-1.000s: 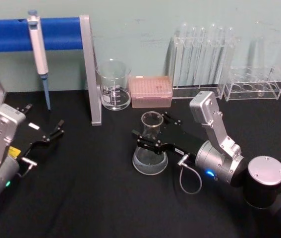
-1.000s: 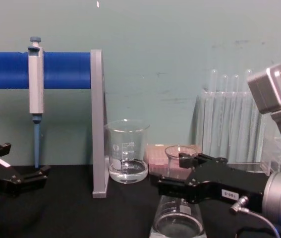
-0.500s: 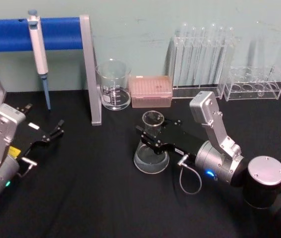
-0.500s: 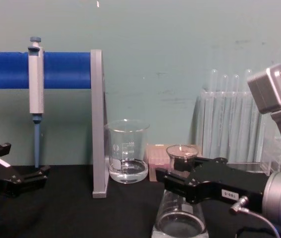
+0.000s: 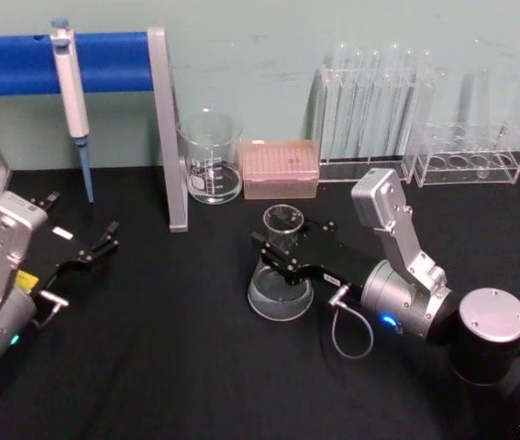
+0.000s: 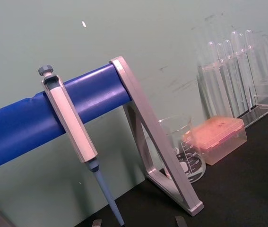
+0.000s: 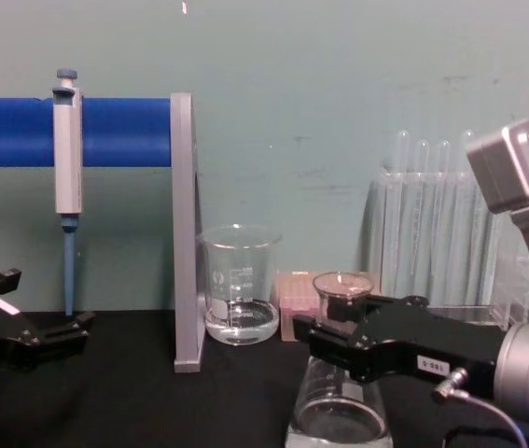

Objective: Grasp the erlenmeyer flask with one hand, shake it three times, then place it back.

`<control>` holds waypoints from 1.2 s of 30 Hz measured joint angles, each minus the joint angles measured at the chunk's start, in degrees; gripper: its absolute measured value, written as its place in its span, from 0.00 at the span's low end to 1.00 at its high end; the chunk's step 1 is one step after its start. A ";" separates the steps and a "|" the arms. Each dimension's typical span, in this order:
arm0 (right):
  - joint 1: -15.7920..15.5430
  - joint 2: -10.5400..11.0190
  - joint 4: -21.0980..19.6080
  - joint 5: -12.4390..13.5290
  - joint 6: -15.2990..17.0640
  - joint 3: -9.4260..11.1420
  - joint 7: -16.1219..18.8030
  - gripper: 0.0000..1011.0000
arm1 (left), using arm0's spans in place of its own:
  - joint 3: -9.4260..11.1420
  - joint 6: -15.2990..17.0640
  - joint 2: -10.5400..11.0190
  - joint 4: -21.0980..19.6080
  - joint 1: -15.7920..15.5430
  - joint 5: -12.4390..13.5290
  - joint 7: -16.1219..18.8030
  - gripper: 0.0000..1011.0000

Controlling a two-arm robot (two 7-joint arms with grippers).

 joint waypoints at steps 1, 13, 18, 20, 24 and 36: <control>-0.01 0.00 -0.11 0.21 0.02 0.07 0.07 0.45 | 0.00 0.00 0.00 0.00 0.00 0.00 0.00 0.99; -0.23 0.85 -4.14 1.05 2.19 0.79 -0.35 0.45 | 0.00 0.00 0.00 0.00 0.00 0.00 0.00 0.99; -0.08 1.30 -6.79 1.48 4.73 1.35 -1.38 0.45 | 0.00 0.00 0.00 0.00 0.00 0.00 0.00 0.99; 0.01 1.45 -7.51 1.57 5.37 1.51 -1.67 0.45 | 0.00 0.00 0.00 0.00 0.00 0.00 0.00 0.99; 0.24 1.97 -9.79 1.92 7.08 2.01 -2.39 0.45 | 0.00 0.00 0.00 0.00 0.00 0.00 0.00 0.99; 0.49 3.13 -14.07 3.87 9.40 3.17 -3.05 0.45 | 0.00 0.00 0.00 0.00 0.00 0.00 0.00 0.99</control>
